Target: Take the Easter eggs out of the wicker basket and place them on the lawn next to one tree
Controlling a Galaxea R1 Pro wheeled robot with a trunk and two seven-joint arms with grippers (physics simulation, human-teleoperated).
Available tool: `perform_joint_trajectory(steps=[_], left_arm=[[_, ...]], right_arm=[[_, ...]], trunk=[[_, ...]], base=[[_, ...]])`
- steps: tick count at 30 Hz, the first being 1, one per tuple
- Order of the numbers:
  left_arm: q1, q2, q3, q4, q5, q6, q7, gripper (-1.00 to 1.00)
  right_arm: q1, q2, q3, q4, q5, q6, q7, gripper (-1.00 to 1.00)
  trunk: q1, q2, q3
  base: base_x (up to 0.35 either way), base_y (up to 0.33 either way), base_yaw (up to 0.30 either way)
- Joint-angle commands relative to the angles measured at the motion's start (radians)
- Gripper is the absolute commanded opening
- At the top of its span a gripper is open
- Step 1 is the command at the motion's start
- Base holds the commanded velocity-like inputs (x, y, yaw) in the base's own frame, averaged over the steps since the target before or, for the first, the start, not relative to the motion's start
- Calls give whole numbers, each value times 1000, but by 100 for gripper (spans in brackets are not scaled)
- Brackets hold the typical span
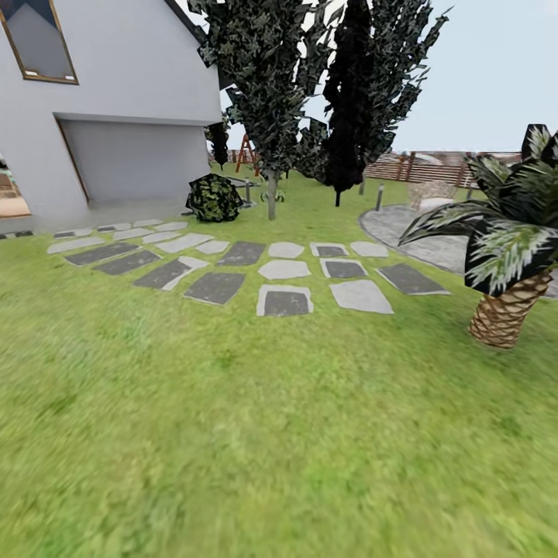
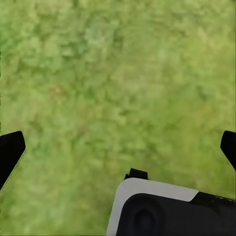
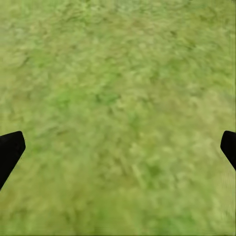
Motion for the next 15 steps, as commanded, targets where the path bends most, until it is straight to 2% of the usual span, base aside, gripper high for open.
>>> perform_joint_trajectory(steps=[1,12,15], left_arm=[[-1,0,6,0,-4,-3,-1,100],[-1,0,6,0,-3,-2,-1,100],[-1,0,6,1,-3,-2,-1,100]], right_arm=[[-1,0,3,1,-7,-3,1,100],[-1,0,4,1,-8,-4,1,100],[-1,0,4,1,-8,-5,1,100]], trunk=[[1,-2,-2],[1,-2,-2],[1,-2,0]], base=[[308,200,0],[302,212,-1],[300,215,-94]])
